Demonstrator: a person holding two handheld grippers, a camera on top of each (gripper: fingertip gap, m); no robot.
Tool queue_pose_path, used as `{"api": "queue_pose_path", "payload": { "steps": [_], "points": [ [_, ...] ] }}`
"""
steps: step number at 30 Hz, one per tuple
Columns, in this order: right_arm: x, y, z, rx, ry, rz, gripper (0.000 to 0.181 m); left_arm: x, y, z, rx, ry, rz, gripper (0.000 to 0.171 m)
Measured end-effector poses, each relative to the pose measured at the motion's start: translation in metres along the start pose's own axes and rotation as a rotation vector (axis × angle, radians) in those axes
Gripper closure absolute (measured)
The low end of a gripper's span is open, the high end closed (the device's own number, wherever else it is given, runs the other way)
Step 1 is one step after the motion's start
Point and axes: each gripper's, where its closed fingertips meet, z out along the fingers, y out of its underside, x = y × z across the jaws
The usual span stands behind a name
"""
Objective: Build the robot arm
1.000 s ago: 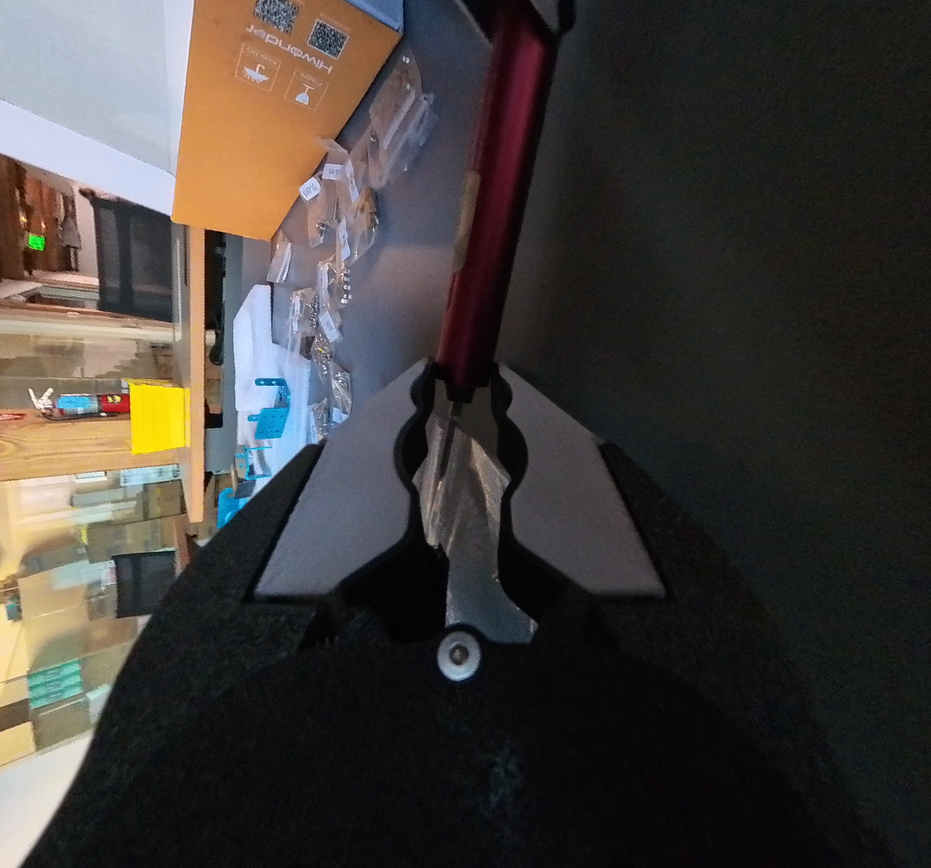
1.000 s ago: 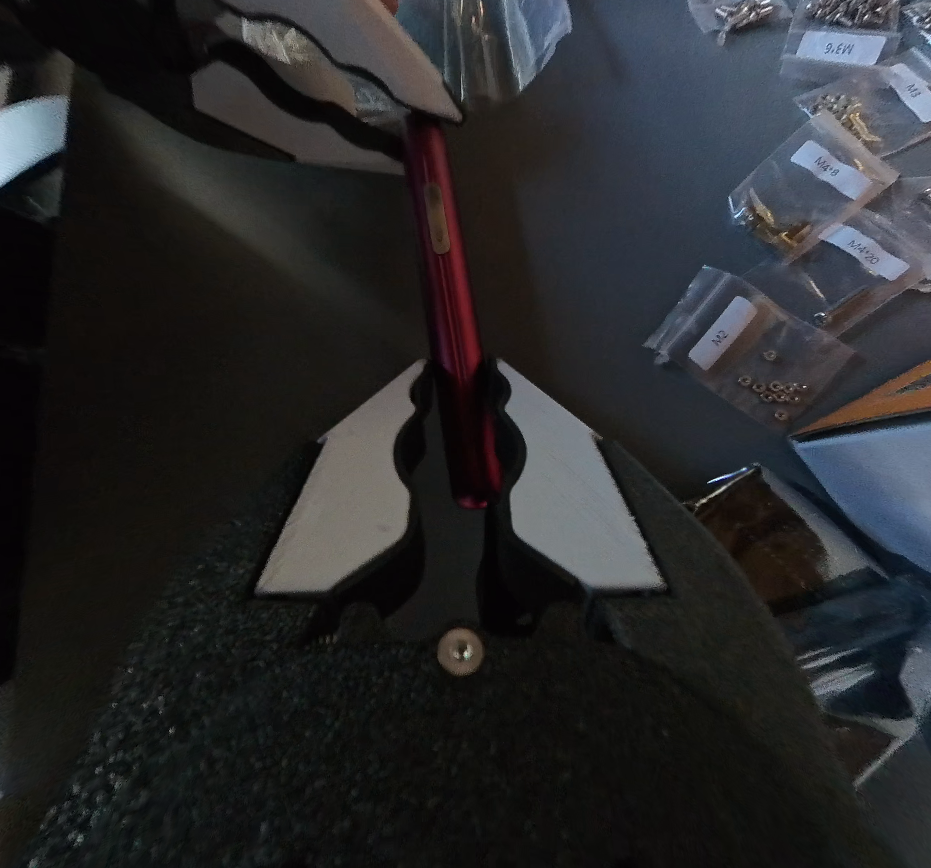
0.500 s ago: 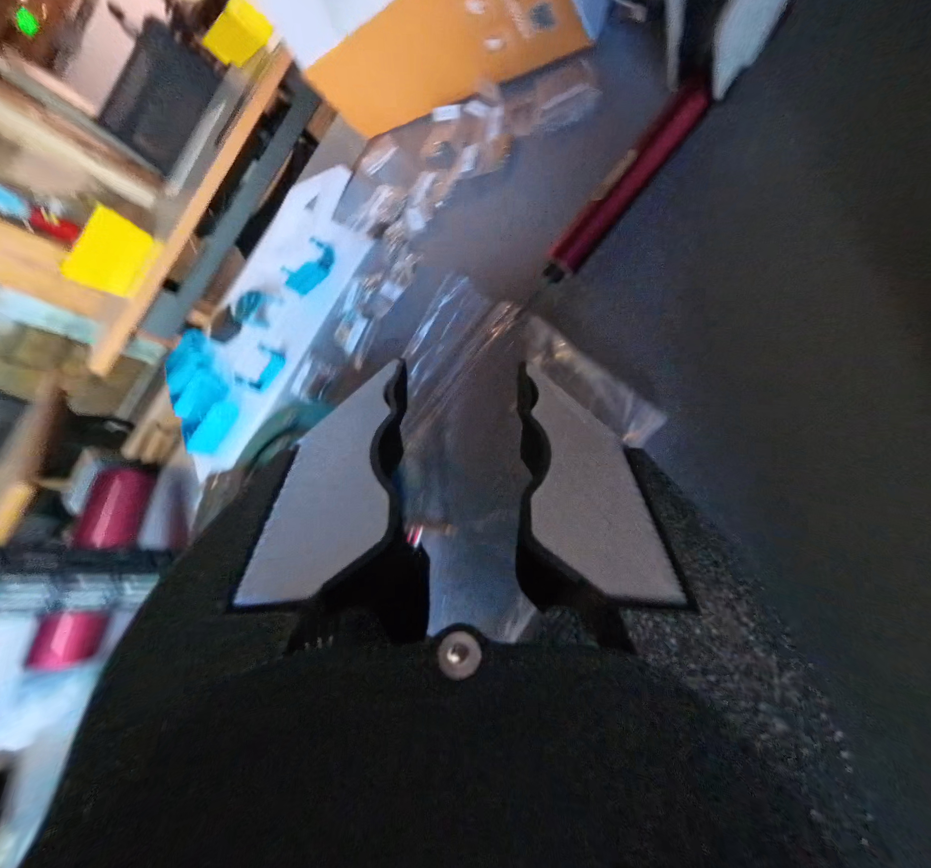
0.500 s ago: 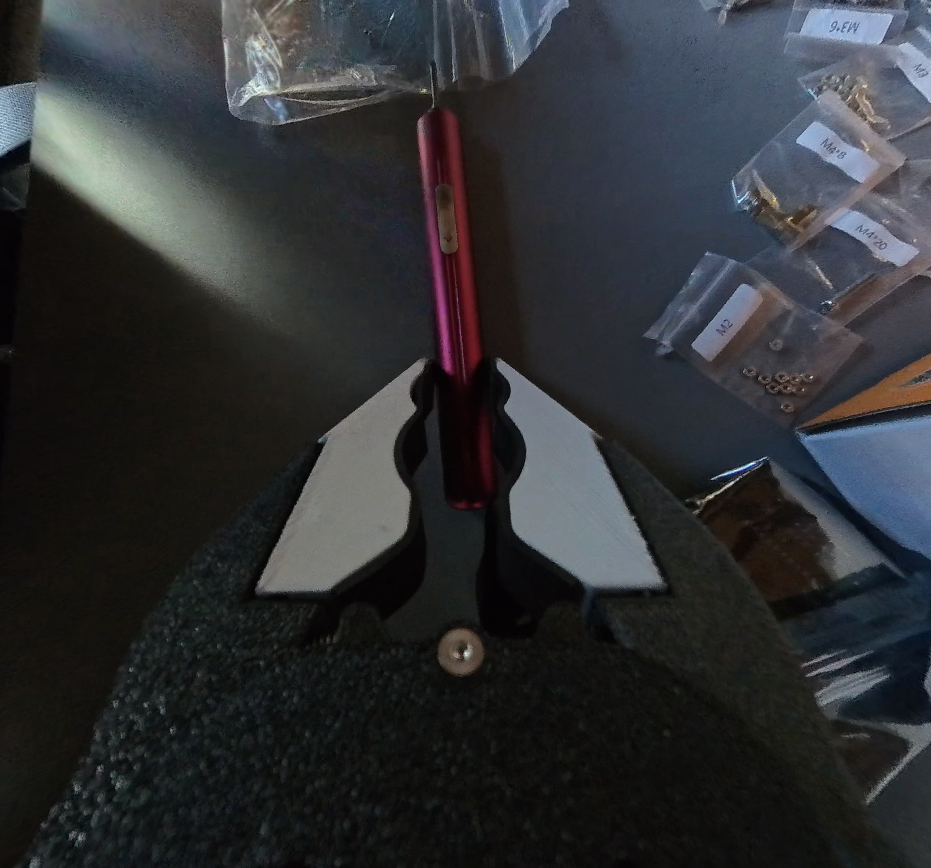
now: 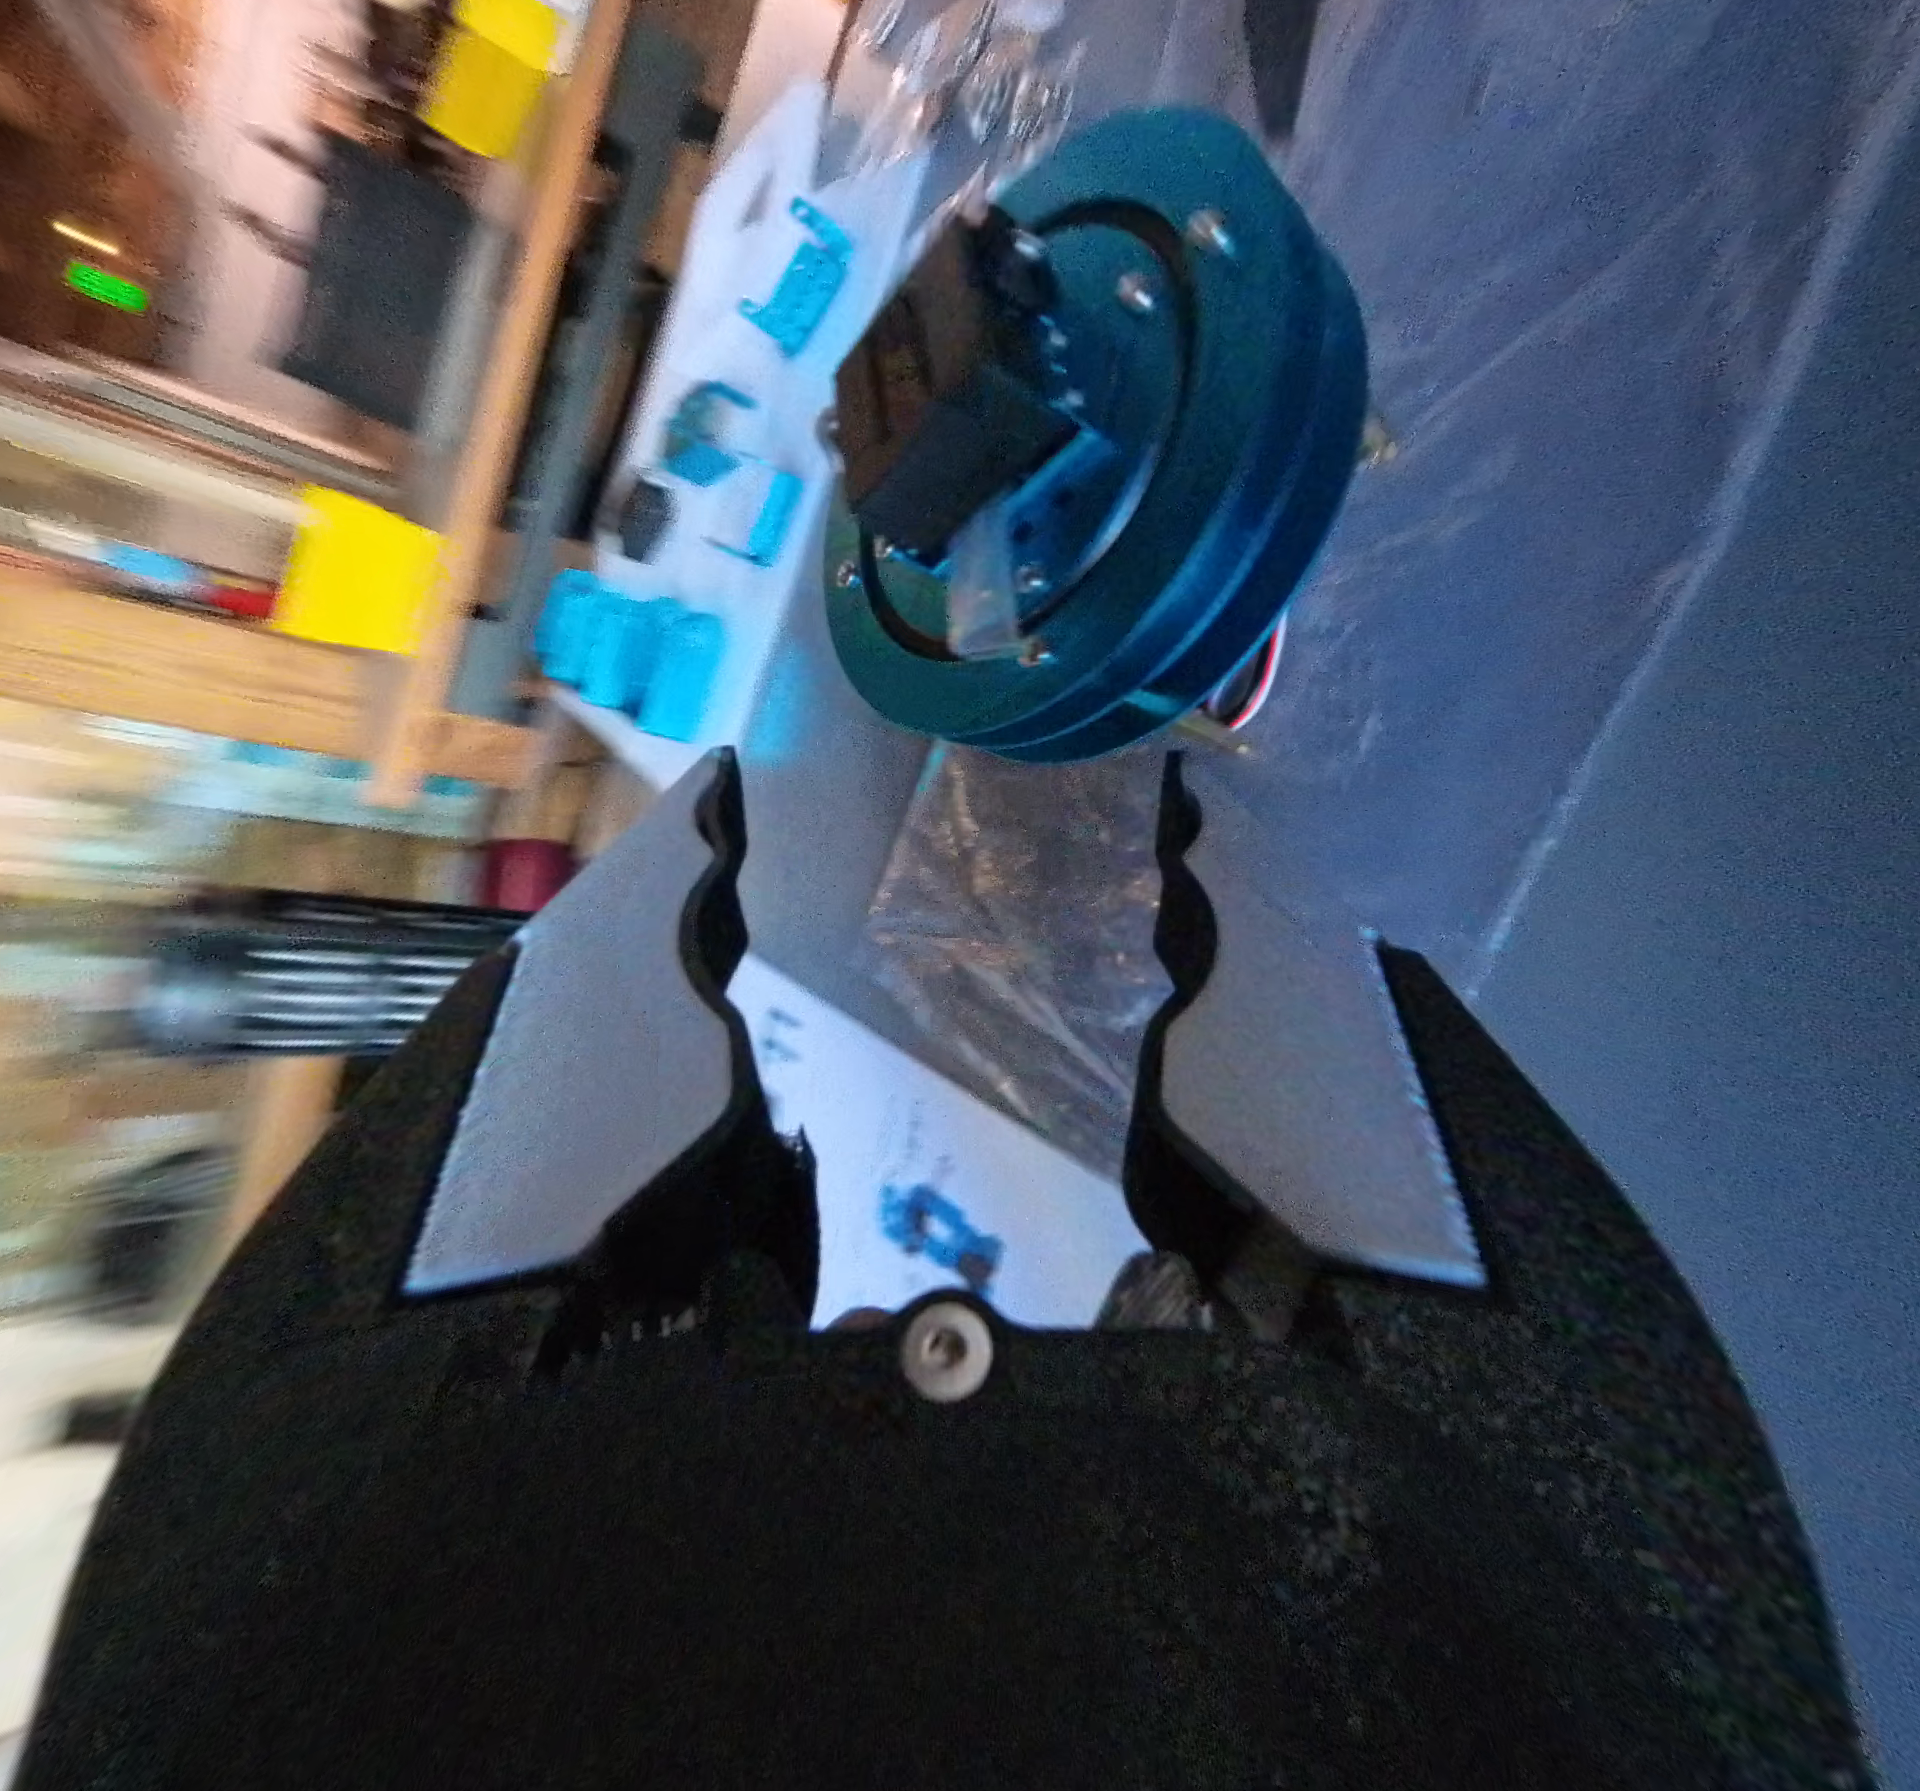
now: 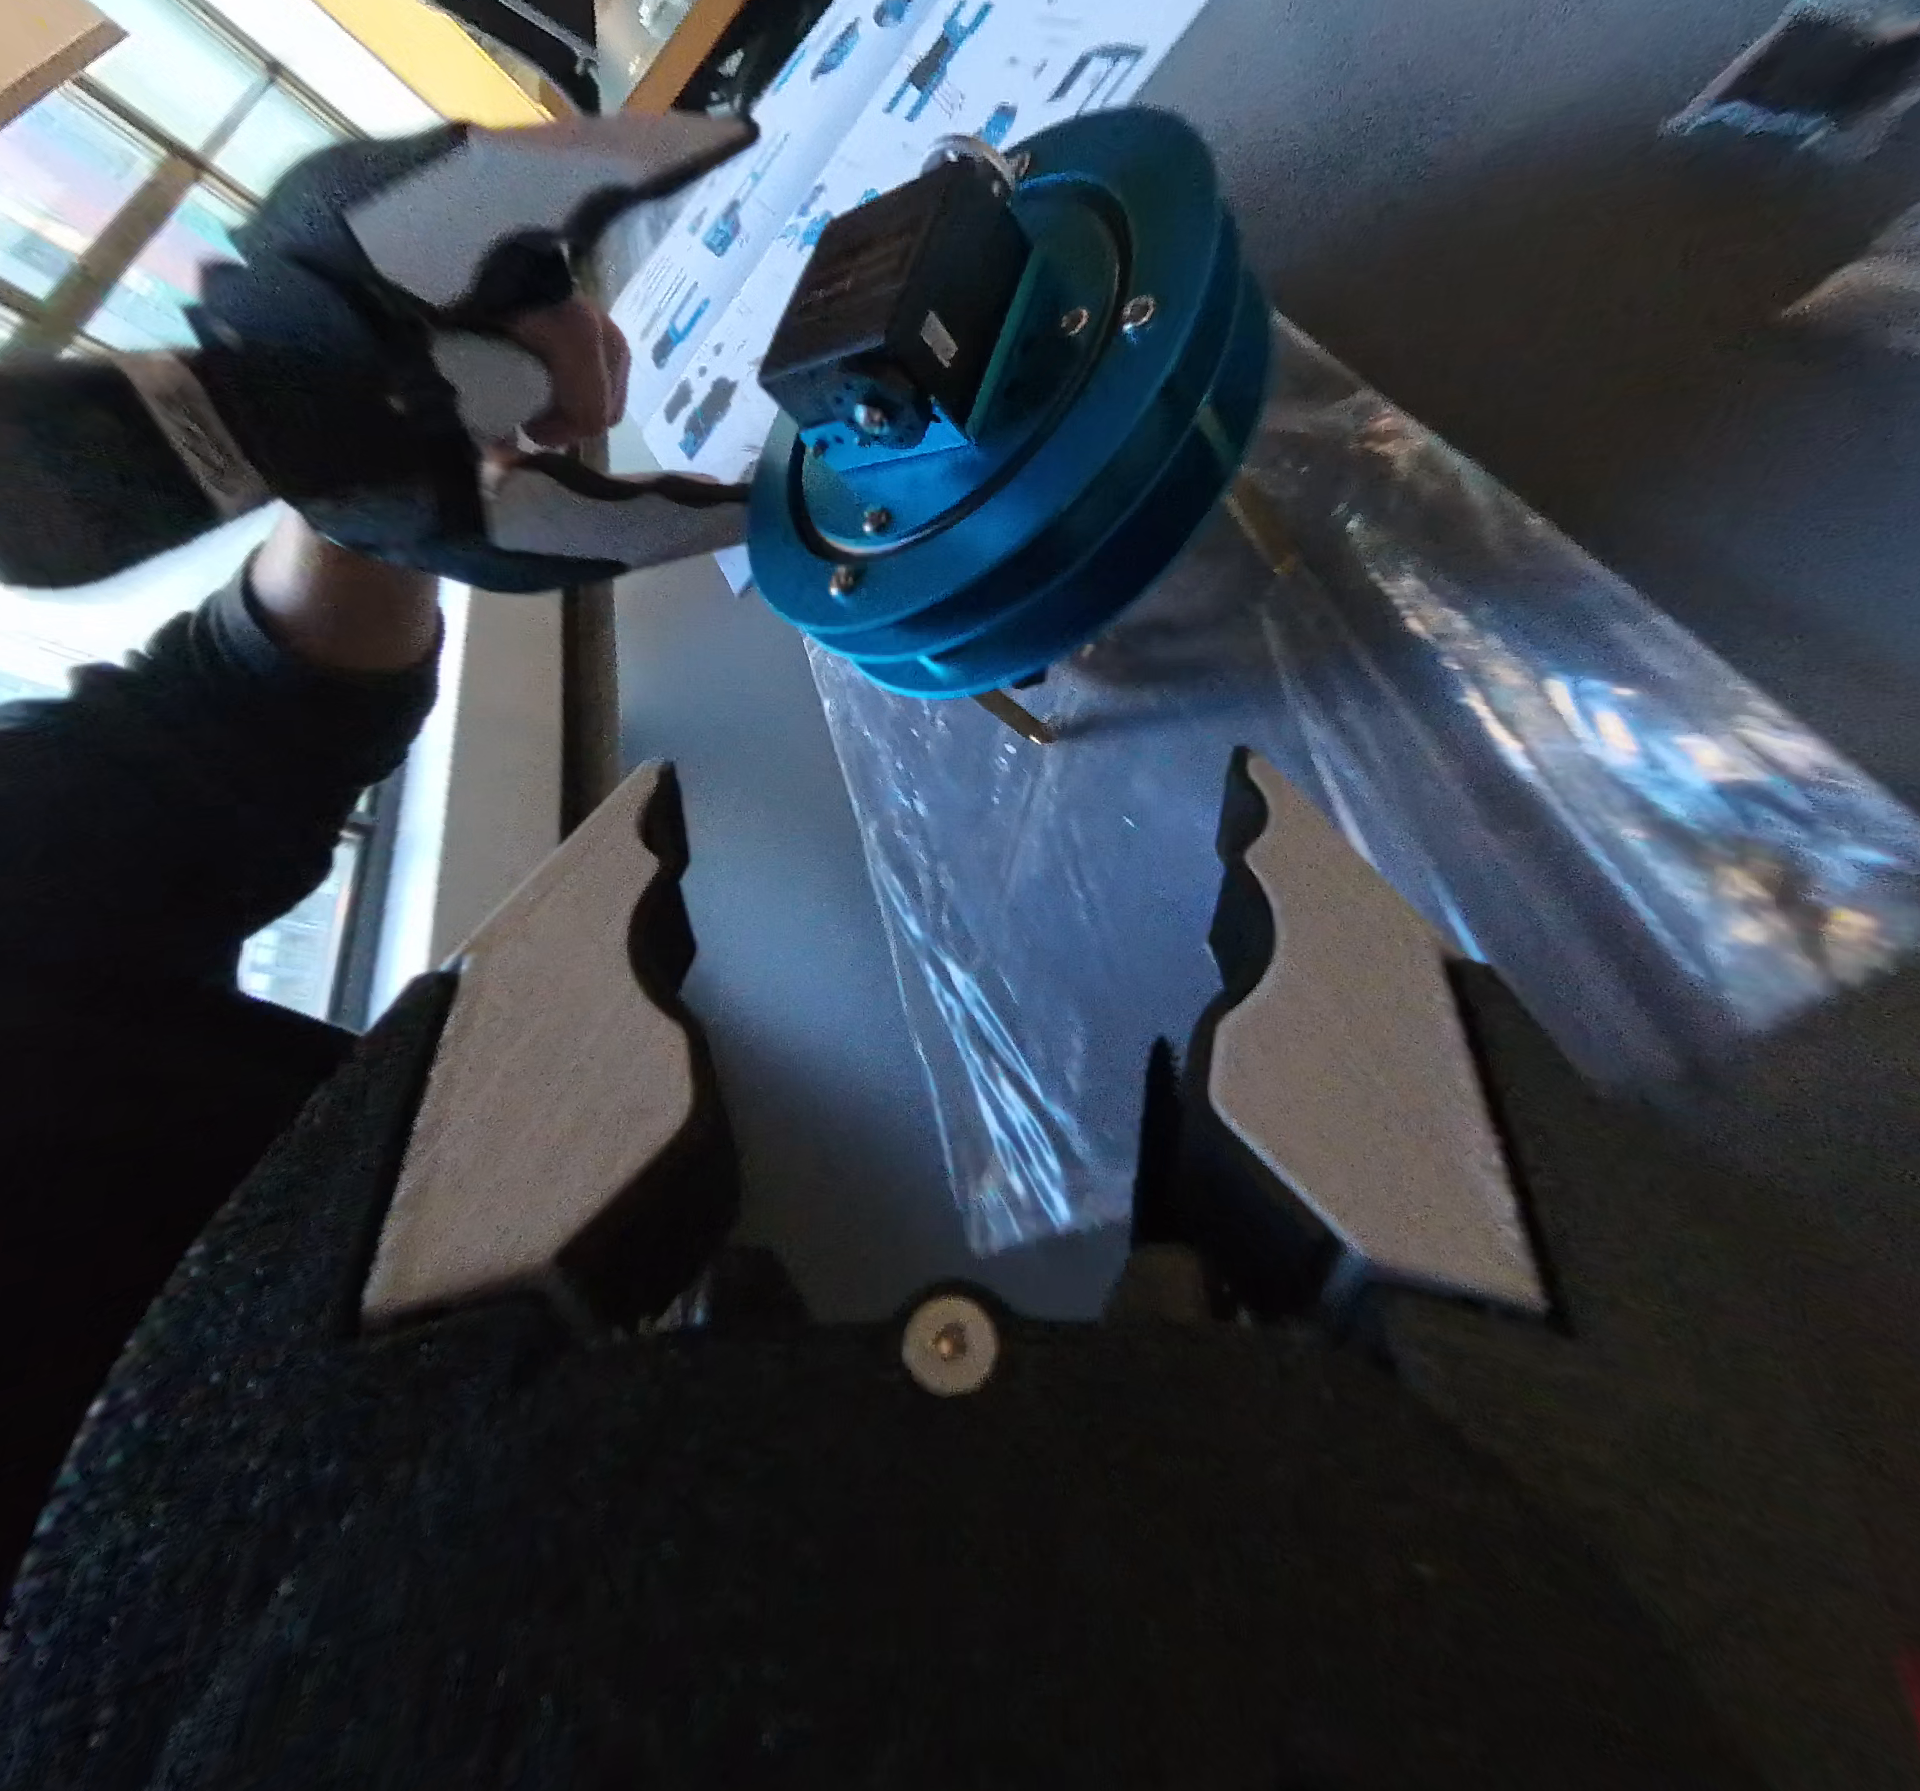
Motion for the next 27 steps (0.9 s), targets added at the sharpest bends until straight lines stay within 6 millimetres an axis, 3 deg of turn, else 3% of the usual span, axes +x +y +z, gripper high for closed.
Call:
{"api": "queue_pose_path", "payload": {
  "steps": [1,3,5,7,10,13,17,20,24,27],
  "points": [
    [-0.002,-0.004,0.009,0.009,0.006,0.015,0.078,-0.005,0.002,-0.002,0.018,0.109,-0.142,0.091],
    [0.002,-0.009,0.02,0.036,0.086,-0.037,0.081,-0.034,0.001,0.002,0.097,0.258,-0.536,0.094],
    [0.005,-0.008,0.031,0.022,0.162,-0.073,0.081,-0.046,-0.015,0.008,0.226,0.54,-0.945,0.1],
    [0.009,-0.01,0.042,0.037,0.216,-0.077,0.084,-0.055,-0.005,0.031,0.208,0.634,-1.178,0.107],
    [0.003,-0.009,0.056,0.044,0.173,-0.043,0.092,-0.033,0.007,0.05,0.108,0.786,-1.288,0.117],
    [-0.001,-0.01,0.058,0.063,0.121,0.0,0.1,-0.002,-0.003,0.044,0.074,0.949,-1.291,0.118],
    [-0.012,-0.025,0.05,0.107,0.071,0.013,0.118,0.004,-0.011,0.037,0.095,0.921,-1.309,0.109],
    [-0.031,-0.042,0.037,0.057,0.056,-0.082,0.122,-0.005,-0.022,0.021,0.212,0.881,-1.421,0.11],
    [-0.059,-0.067,0.02,-0.051,-0.045,-0.211,0.135,-0.016,-0.037,-0.002,0.434,0.771,-1.621,0.109],
    [-0.069,-0.076,0.008,-0.235,-0.161,-0.31,0.14,-0.007,-0.048,-0.007,0.574,0.69,-1.822,0.109]
  ]
}}
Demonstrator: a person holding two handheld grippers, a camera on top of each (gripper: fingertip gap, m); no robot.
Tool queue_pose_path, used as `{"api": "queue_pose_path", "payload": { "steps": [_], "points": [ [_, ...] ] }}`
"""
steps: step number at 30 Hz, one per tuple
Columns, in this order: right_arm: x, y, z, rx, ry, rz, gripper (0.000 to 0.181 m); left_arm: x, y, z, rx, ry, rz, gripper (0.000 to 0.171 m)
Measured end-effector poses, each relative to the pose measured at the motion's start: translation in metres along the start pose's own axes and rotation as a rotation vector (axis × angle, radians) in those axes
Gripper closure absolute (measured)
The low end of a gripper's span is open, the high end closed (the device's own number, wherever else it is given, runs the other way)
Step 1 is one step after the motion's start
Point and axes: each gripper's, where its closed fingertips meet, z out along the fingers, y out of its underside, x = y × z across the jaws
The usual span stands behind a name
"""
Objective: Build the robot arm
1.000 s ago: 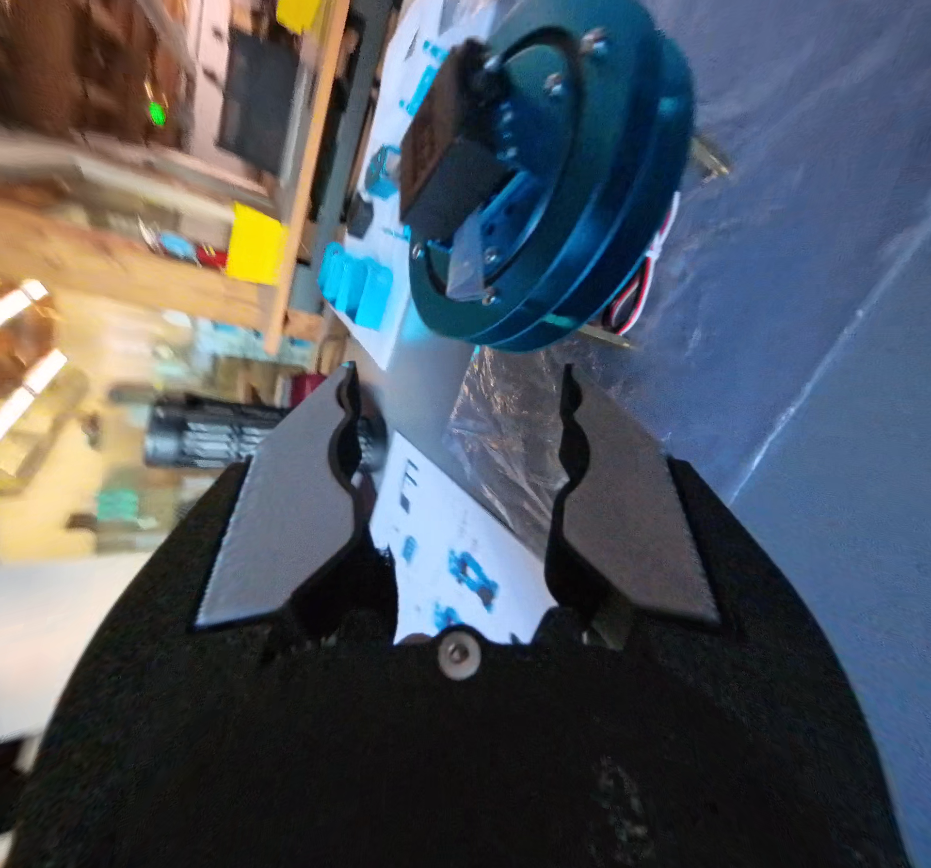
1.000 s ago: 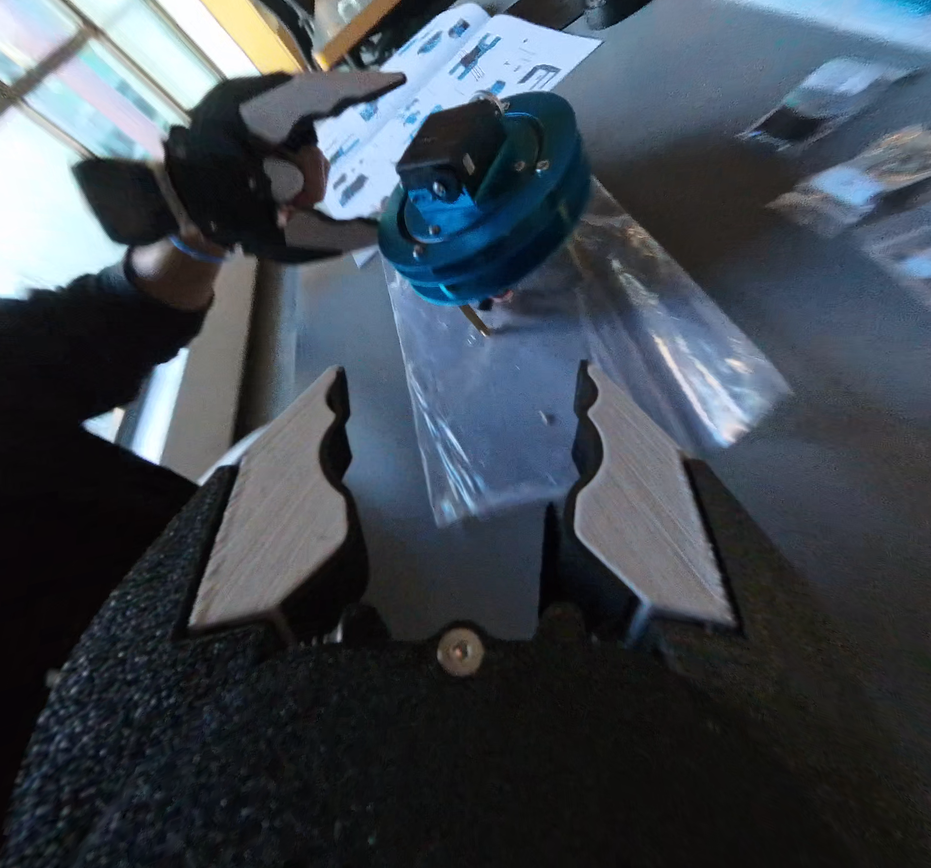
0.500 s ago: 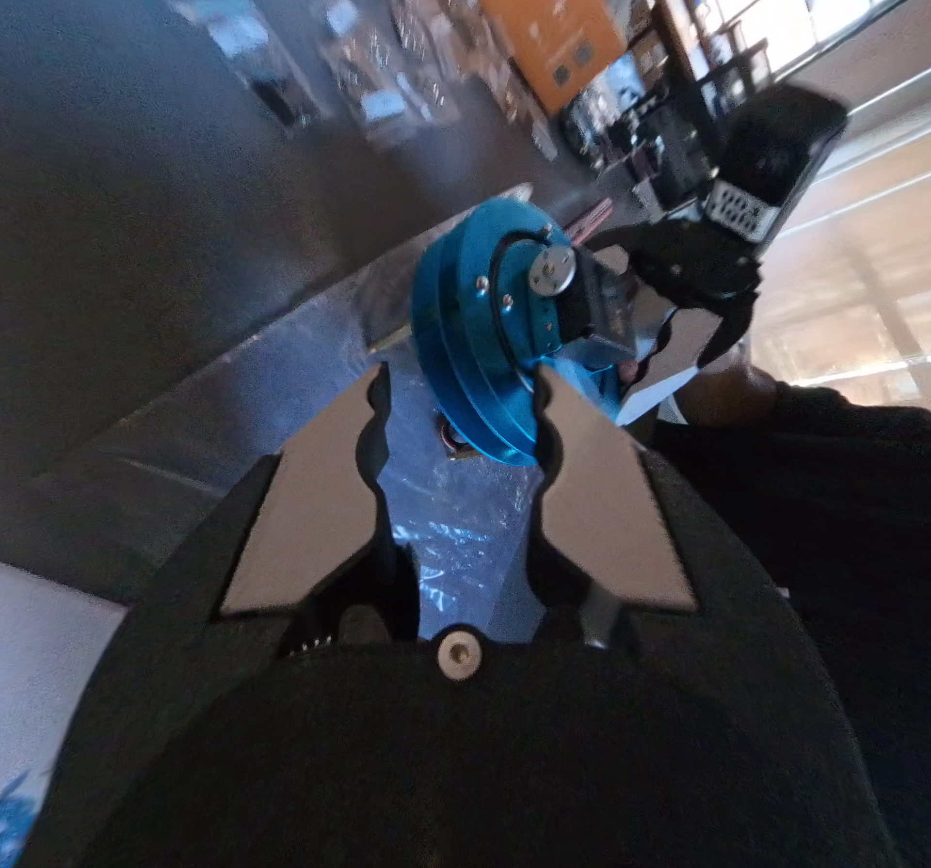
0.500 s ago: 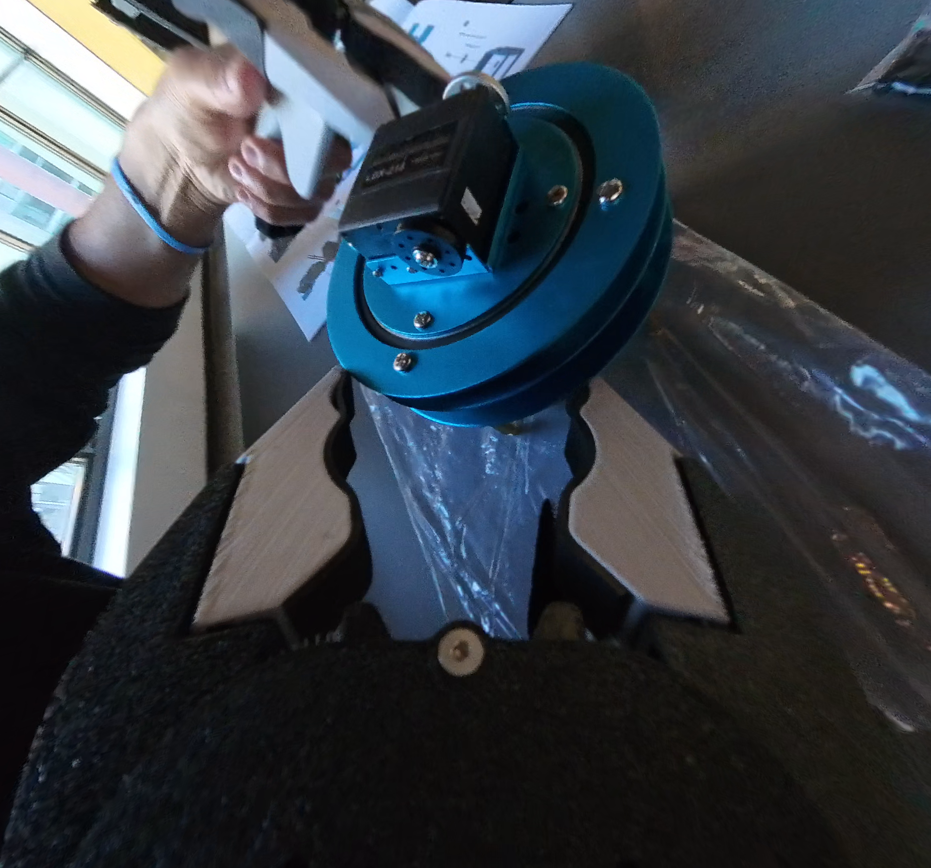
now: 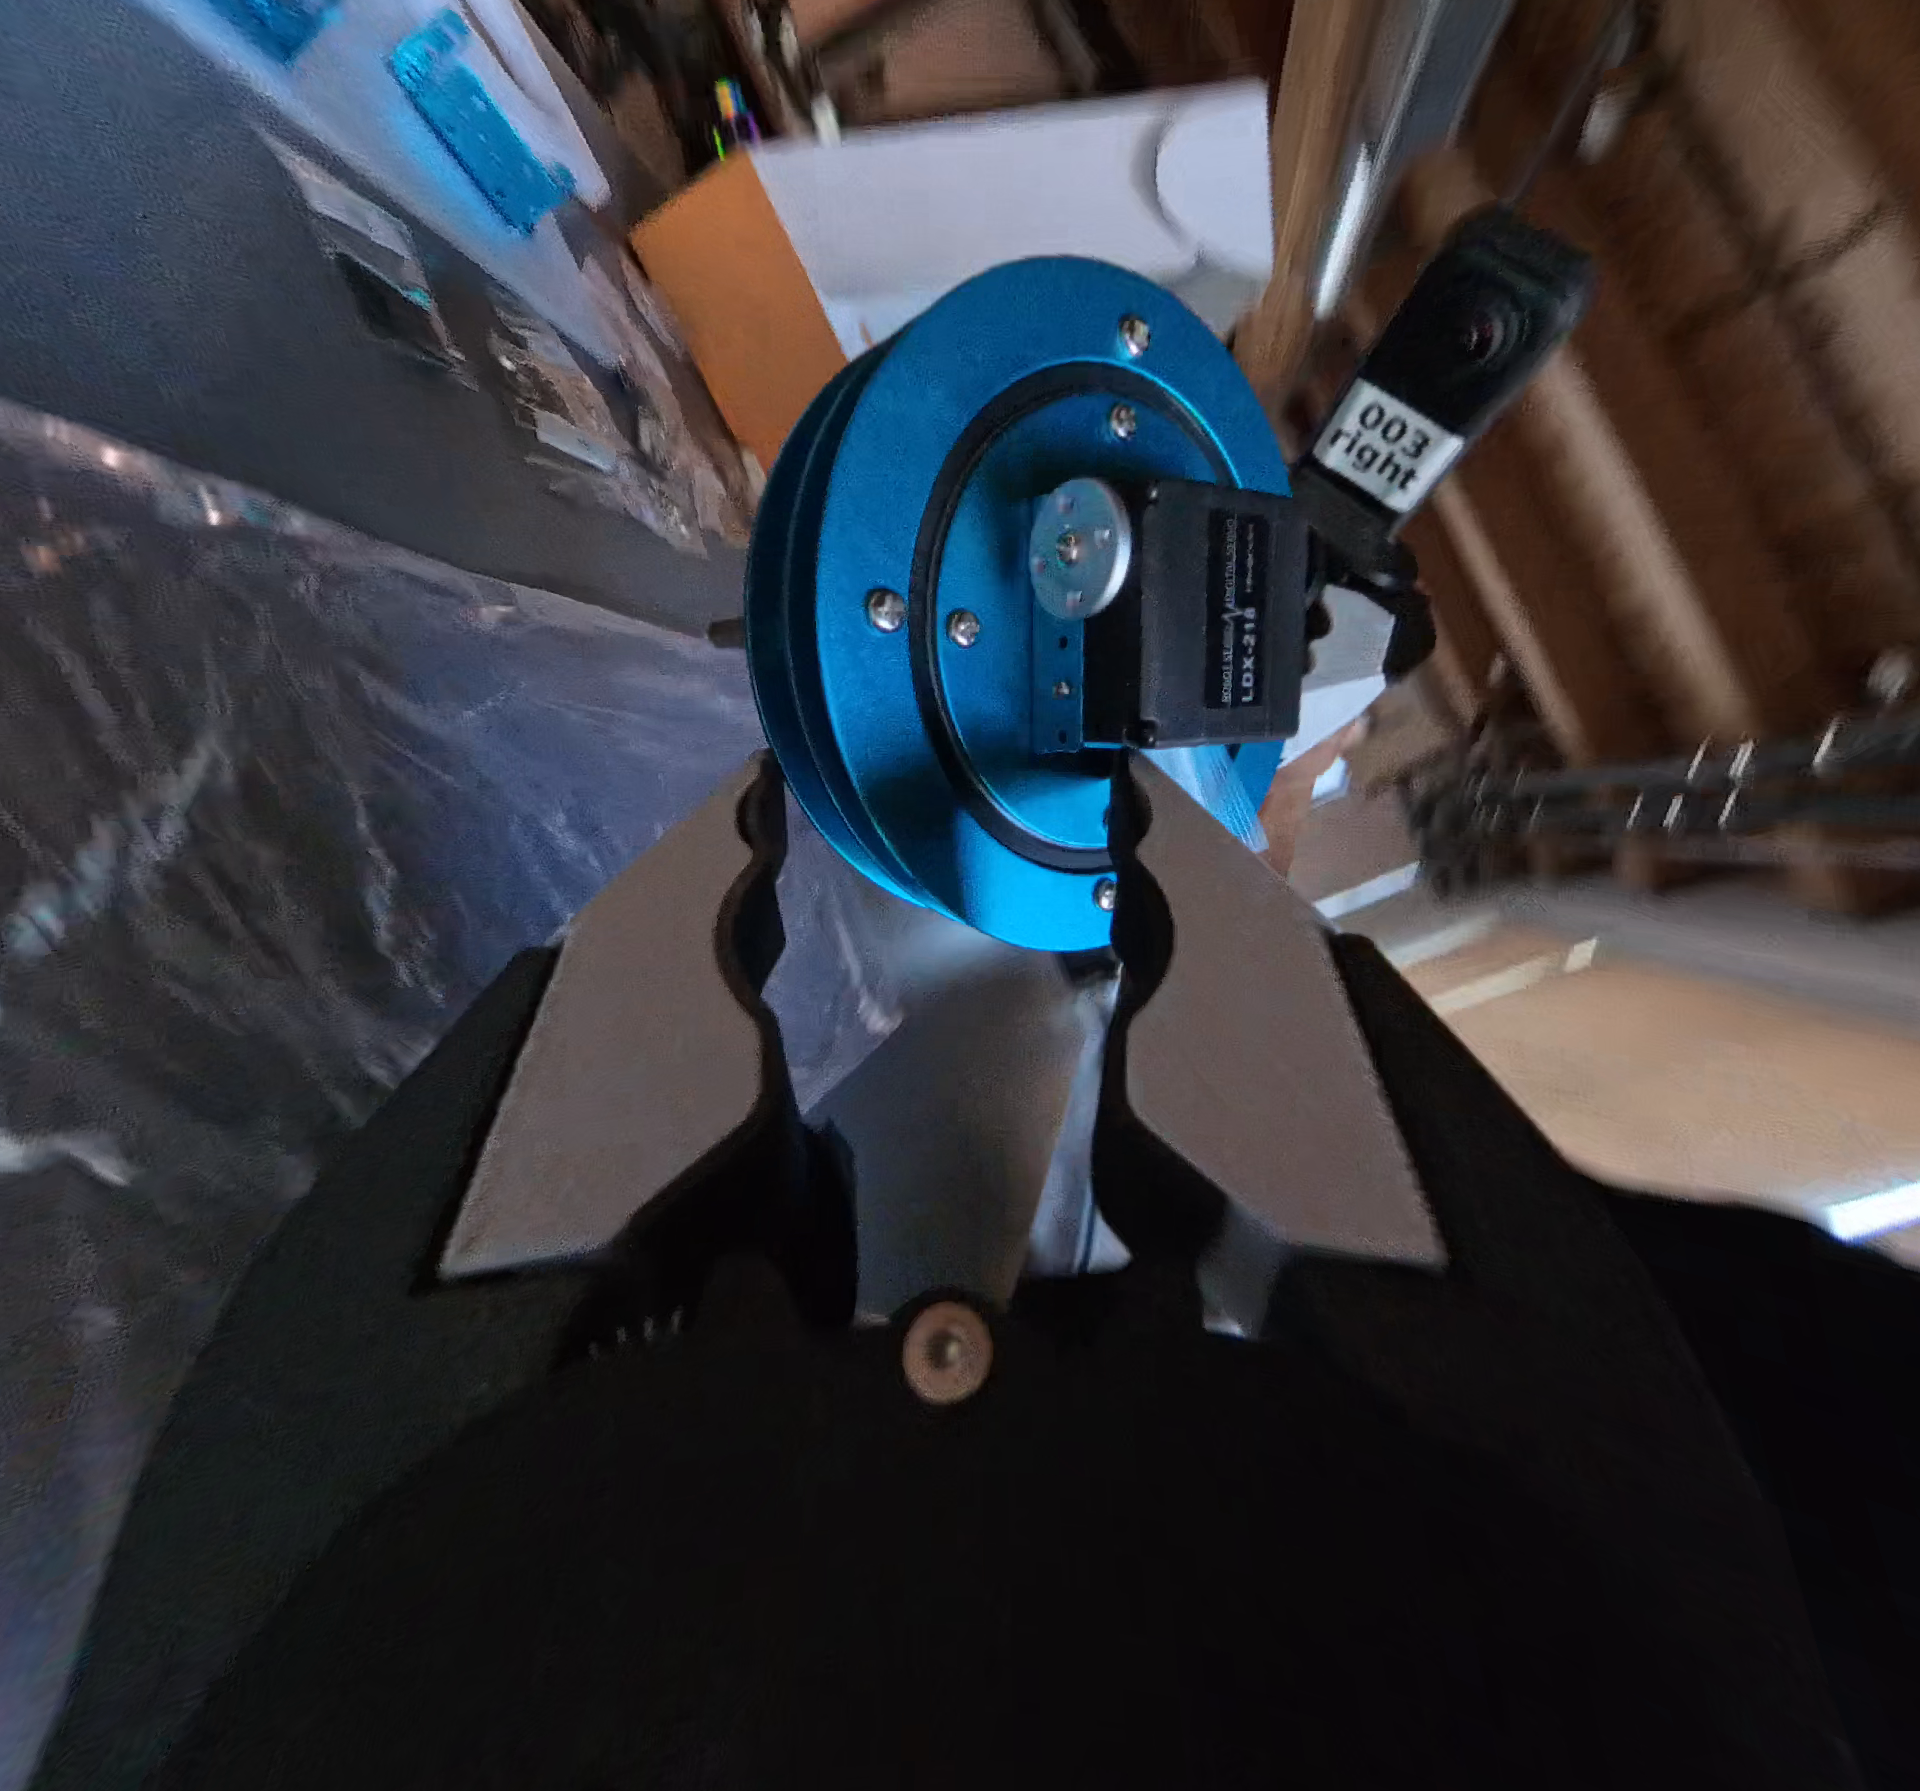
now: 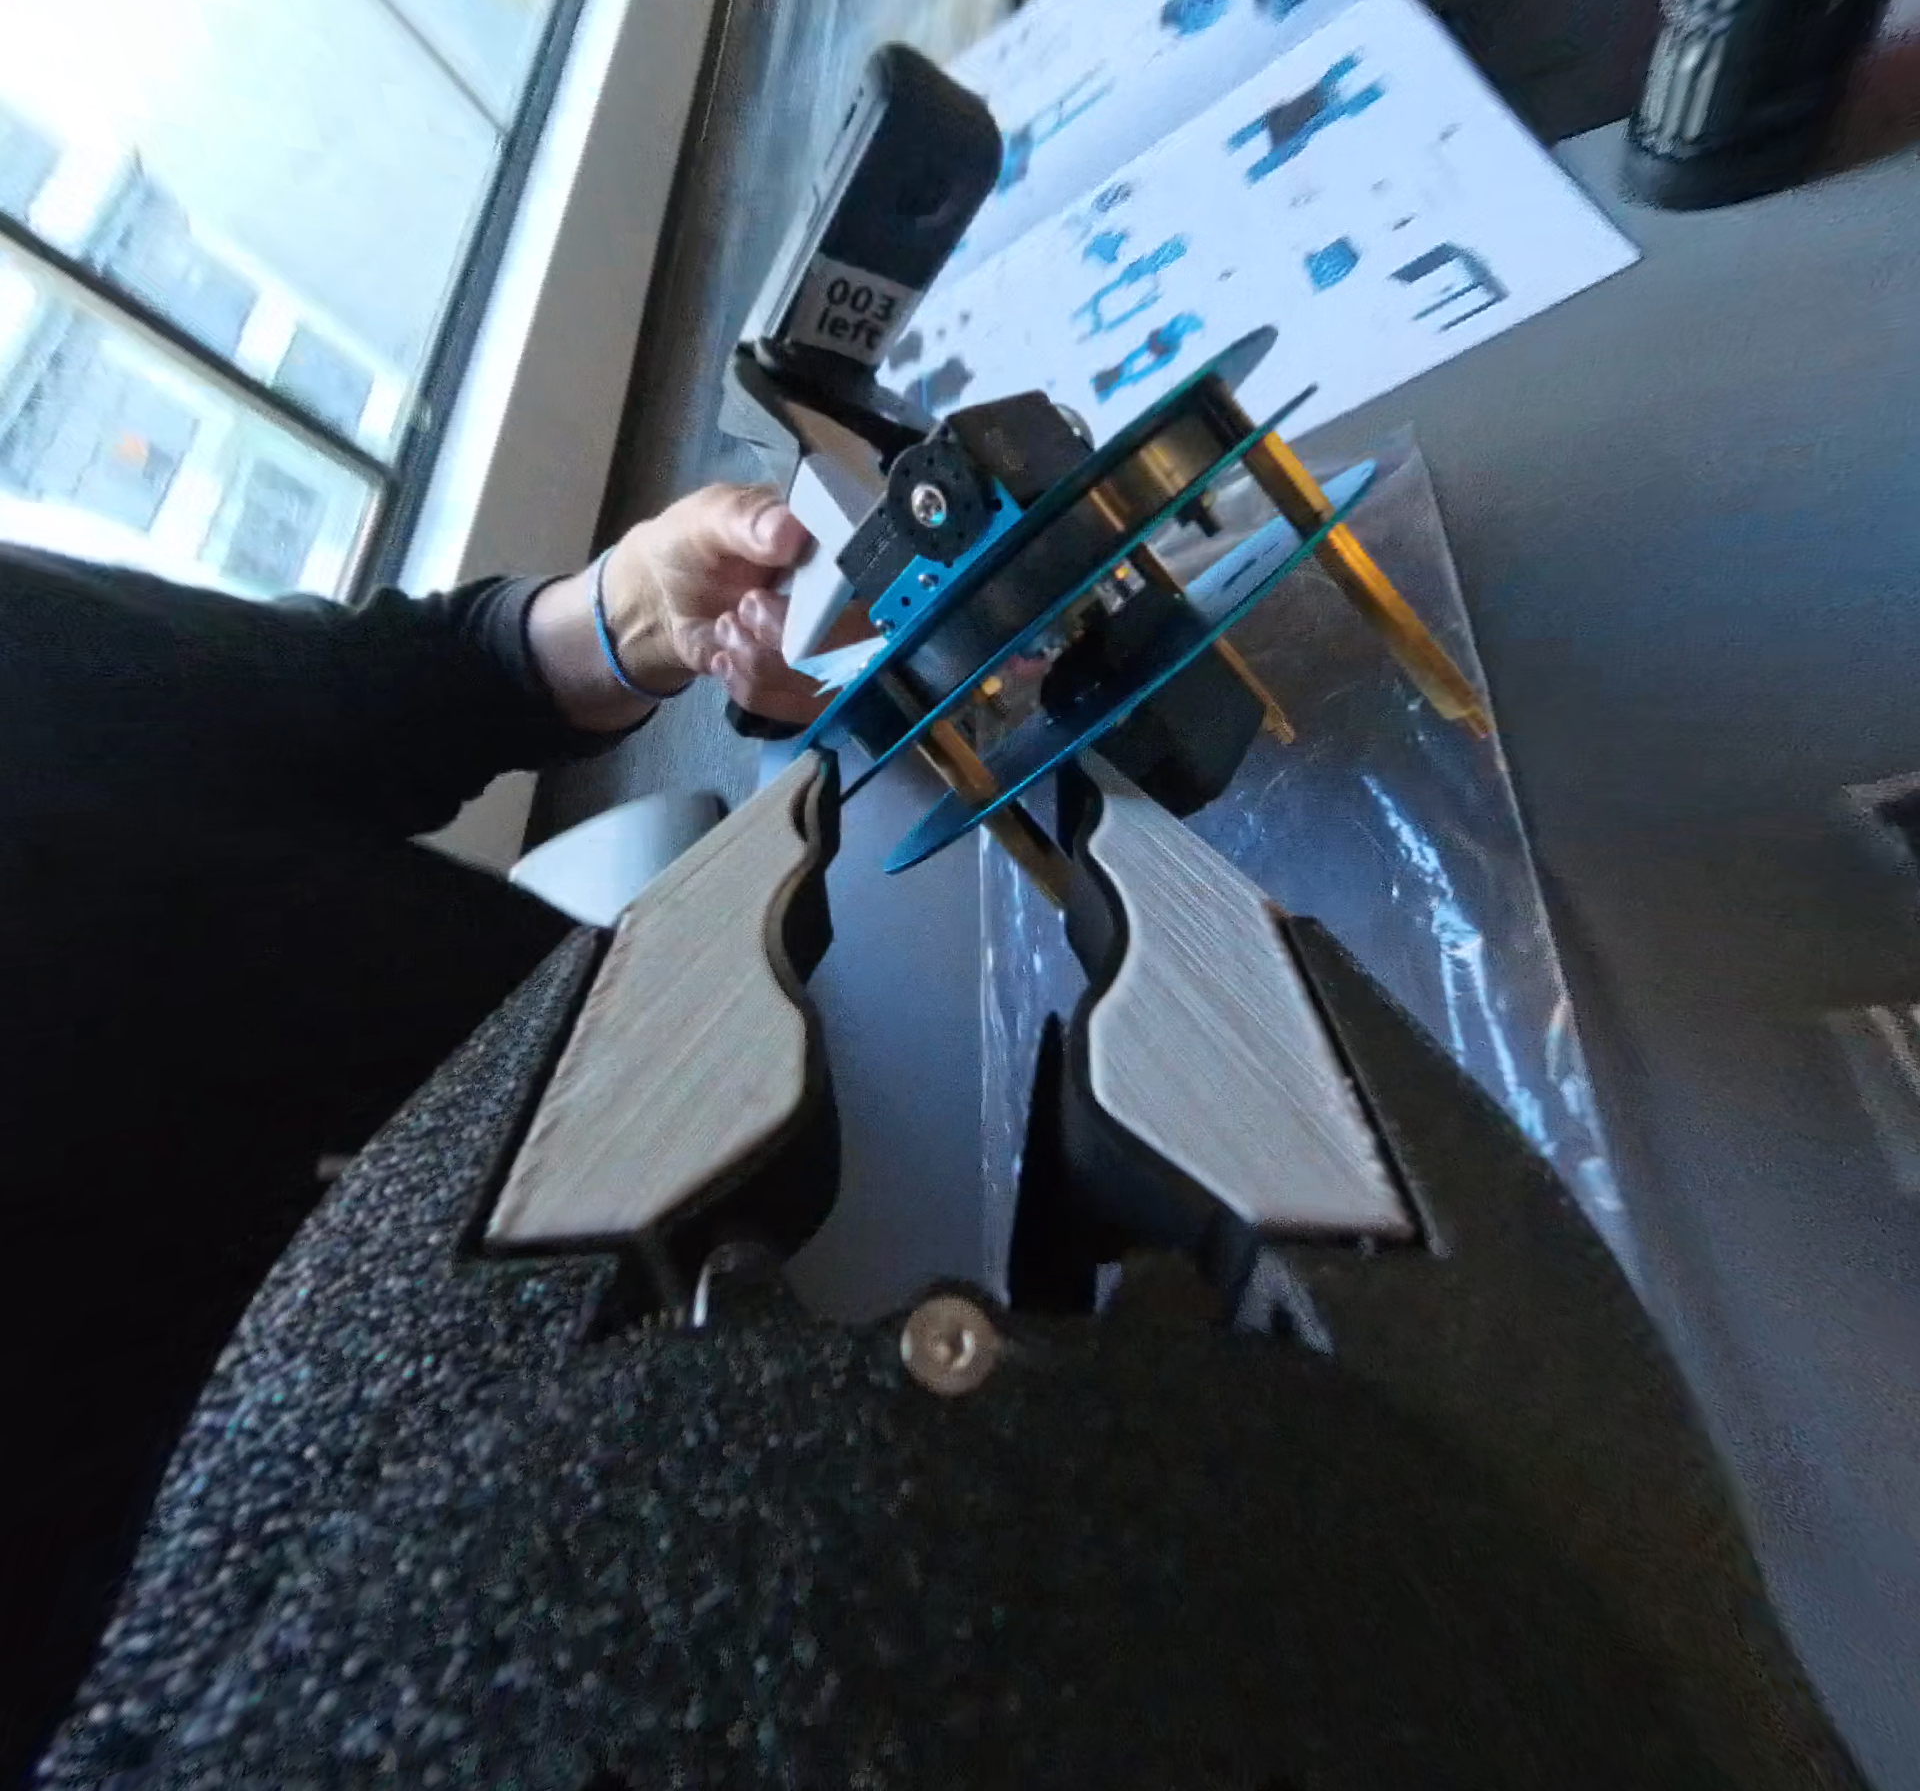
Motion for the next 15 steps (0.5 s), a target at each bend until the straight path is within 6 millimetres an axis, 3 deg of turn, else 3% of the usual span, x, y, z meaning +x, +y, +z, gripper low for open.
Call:
{"api": "queue_pose_path", "payload": {
  "steps": [5,9,15],
  "points": [
    [0.005,0.008,-0.007,-0.265,-0.14,-0.034,0.139,-0.005,0.018,0.011,0.281,-0.007,-0.147,0.11],
    [0.02,0.018,-0.001,-0.303,-0.195,0.035,0.139,-0.021,0.021,0.011,0.434,-0.081,-0.193,0.11],
    [0.034,0.034,0.004,-0.357,-0.205,0.126,0.137,-0.037,0.029,0.014,0.509,-0.175,-0.292,0.11]
  ]
}}
